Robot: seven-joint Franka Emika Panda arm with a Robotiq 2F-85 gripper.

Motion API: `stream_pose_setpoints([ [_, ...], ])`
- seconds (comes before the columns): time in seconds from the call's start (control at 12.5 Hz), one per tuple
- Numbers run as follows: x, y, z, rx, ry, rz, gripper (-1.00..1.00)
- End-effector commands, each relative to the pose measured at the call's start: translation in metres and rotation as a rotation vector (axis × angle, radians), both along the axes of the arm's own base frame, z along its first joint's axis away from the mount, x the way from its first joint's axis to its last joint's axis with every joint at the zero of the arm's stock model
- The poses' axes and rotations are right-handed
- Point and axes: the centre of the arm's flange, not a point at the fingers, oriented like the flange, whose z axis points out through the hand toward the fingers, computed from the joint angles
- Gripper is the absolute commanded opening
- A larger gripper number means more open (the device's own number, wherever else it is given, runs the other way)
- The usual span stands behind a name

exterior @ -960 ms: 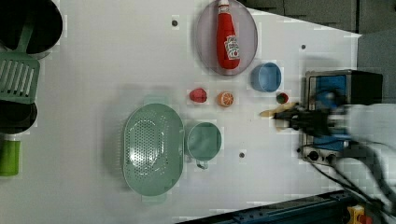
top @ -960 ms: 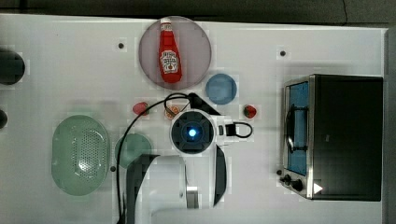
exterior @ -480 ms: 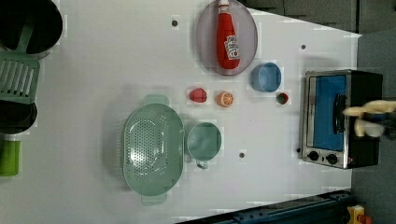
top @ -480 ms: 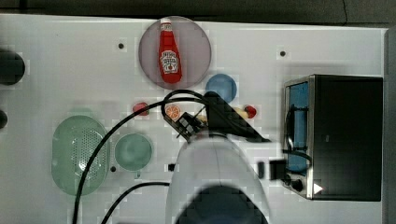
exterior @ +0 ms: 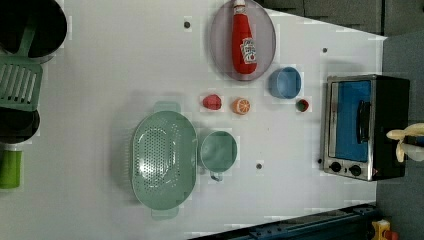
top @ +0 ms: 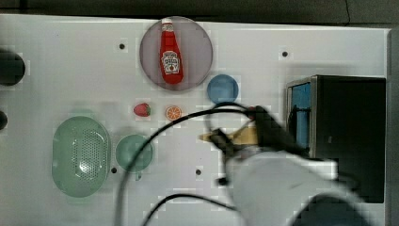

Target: Pick banana from table and place on oven.

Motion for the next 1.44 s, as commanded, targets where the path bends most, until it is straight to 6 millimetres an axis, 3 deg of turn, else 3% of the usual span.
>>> stream_pose_setpoints([
  [0.08,0.002,-0.108,-0.044,0.023,0.065,0.007,-0.5],
  [0.4,0.004,-0.222,-0.092,-0.041,-0.001,0.167,-0.5],
  [0.72,0.01,-0.298,-0.122,-0.169,0.01,0.321,-0.5],
  [0.88,0.017,-0.315,-0.131,-0.194,0.053,0.364,-0.5],
  [1.12,0.028,-0.323,-0.138,-0.215,0.086,0.411,-0.44],
  [1.44,0.029,-0.323,-0.142,-0.202,0.083,0.404,0.43],
])
